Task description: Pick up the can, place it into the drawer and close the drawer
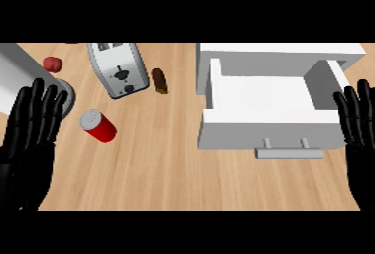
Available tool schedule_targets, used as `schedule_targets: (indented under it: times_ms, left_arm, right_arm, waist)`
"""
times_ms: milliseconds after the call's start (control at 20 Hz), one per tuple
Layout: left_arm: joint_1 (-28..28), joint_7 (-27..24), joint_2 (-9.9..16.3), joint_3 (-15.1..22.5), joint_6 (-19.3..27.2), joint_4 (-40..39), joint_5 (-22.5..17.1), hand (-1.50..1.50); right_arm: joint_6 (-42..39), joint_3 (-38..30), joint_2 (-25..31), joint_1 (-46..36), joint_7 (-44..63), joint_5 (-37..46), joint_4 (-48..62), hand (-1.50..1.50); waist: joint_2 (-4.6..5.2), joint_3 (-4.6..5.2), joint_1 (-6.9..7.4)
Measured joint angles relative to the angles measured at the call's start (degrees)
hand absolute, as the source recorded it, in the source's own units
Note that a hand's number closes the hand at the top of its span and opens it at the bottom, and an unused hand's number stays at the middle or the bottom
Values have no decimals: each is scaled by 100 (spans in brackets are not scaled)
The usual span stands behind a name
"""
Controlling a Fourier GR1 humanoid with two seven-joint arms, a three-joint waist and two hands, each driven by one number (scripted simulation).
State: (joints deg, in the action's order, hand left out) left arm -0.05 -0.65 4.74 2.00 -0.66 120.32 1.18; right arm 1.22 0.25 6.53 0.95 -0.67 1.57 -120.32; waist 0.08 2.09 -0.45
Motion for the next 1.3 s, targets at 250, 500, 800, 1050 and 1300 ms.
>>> schedule_targets:
  times_ms: [250, 500, 800, 1050, 1300]
  left_arm:
    - [-24, -60, 162, -598, -70, -195, -396, -150]
    - [197, 745, 165, -1187, 332, -628, -556, -150]
    - [60, 1803, 425, -1636, 542, -613, -780, -150]
    - [-194, 2078, 557, -1808, 566, -691, -880, -150]
    - [-205, 1933, 458, -1745, 553, -953, -803, -150]
  right_arm:
    - [23, -1, -62, -124, 109, -46, -36, -150]
    - [207, -188, -165, 179, 701, -185, 123, -150]
    - [279, -379, -132, 175, 1137, -242, 262, -150]
    - [144, -577, -112, 279, 1101, -412, 296, -150]
    - [116, -606, -163, 340, 1028, -356, 336, -150]
  waist:
    - [-6, -148, 39]
    - [12, -191, 39]
    - [-5, -206, 48]
    - [-9, -210, 40]
    - [-10, -209, 37]
